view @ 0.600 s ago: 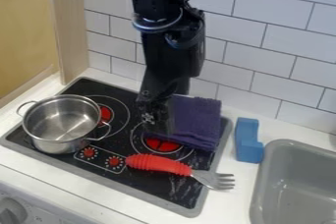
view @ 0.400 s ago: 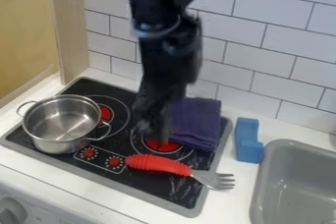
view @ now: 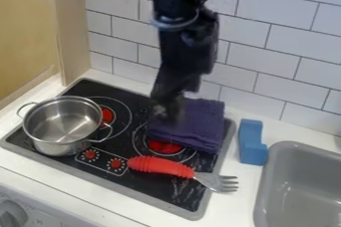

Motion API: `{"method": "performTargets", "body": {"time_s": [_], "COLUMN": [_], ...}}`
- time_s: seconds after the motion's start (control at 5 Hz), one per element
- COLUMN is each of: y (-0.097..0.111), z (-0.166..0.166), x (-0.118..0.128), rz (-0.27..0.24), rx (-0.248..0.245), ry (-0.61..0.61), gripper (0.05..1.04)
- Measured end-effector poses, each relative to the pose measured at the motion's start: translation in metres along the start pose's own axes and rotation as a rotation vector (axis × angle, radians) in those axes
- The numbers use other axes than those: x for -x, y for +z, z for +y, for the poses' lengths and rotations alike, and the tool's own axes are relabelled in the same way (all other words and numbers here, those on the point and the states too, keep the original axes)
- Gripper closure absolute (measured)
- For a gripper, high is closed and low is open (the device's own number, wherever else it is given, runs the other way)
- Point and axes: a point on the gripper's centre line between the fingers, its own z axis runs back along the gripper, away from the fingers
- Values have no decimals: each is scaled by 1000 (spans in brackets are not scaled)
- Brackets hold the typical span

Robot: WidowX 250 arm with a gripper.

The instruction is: Move the purple cloth to the left side of the burner

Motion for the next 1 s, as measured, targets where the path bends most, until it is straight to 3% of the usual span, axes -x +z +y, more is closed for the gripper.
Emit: {"method": "performTargets", "body": {"time_s": [0.4, 0.6, 1.0], "y": [-11, -25, -54], "z": [33, 51, 56], "x": [2, 3, 5], "rz": [13, 55, 58], "rx": [32, 73, 110], "ry": [-14, -13, 4], "gripper": [85, 85, 85]}}
